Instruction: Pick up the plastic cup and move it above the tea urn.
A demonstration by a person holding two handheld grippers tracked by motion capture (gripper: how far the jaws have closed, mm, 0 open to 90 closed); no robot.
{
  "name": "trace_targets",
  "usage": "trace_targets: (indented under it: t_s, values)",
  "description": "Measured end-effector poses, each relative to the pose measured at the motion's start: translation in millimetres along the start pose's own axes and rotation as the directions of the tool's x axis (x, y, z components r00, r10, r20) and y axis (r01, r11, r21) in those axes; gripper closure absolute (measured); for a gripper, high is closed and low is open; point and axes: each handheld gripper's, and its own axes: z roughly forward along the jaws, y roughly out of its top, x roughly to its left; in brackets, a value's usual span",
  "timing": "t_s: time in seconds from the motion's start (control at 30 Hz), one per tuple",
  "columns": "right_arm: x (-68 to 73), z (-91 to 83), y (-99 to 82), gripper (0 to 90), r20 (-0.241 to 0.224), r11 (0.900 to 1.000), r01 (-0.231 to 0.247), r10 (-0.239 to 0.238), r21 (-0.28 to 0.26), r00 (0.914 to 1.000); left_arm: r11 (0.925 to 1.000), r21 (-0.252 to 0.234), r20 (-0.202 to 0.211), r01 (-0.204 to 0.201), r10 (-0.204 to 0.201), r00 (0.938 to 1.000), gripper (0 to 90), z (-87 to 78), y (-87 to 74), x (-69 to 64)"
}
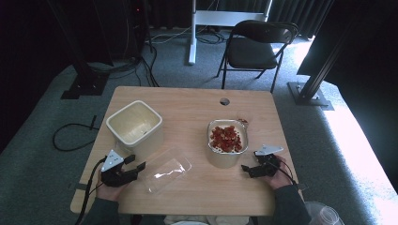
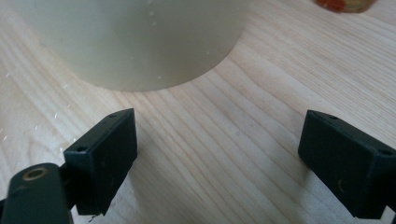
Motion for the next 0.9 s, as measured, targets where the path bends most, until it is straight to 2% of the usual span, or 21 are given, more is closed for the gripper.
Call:
trace_targets:
  t_s: [0.13, 0.17, 0.27, 0.53, 0.7, 0.83, 0.9]
  values:
    - [-1.5, 0.9, 2.1, 10.9, -0.011, 0.9999, 0.011, -0.011, 0.01, 0.9999, 0.9999, 0.012, 0.001, 0.005, -0.005, 1.0, 45.5, -0.5, -0.1, 0.0]
    - [-0.5, 2.9, 1.3, 11.0, 0.005, 0.9999, -0.007, 0.008, -0.013, 1.0, 0.9997, 0.023, 0.009, 0.003, -0.003, 1.0, 46.4, -0.4, 0.0, -0.3]
    - [1.0, 3.5, 1.7, 11.5, 0.015, 0.9997, -0.02, 0.021, -0.017, 0.9997, 0.9995, 0.032, 0.018, 0.004, -0.004, 0.9998, 46.6, 0.1, -0.3, -0.6]
    - [0.9, 0.3, -1.9, 15.6, 0.039, 0.9987, -0.039, 0.04, -0.033, 0.9984, 0.9984, 0.057, 0.028, 0.005, -0.007, 0.9996, 39.2, 1.5, 0.1, -5.5]
    - [-0.8, -2.0, -4.2, 15.6, 0.059, 0.9979, -0.056, 0.058, -0.033, 0.9966, 0.997, 0.077, 0.024, 0.008, -0.01, 0.9997, 41.2, 3.5, -1.9, -9.2]
    - [-0.8, -2.1, -4.3, 15.6, 0.06, 0.9979, -0.057, 0.059, -0.033, 0.9965, 0.9924, 0.122, 0.007, 0.013, -0.014, 0.9999, 44.8, 5.4, -6.8, -9.1]
    - [-0.6, -2.1, -4.4, 15.6, 0.06, 0.9978, -0.058, 0.06, -0.033, 0.9964, 0.9911, 0.132, 0.015, 0.02, -0.022, 0.9996, 47.9, 5.1, -8.2, -8.0]
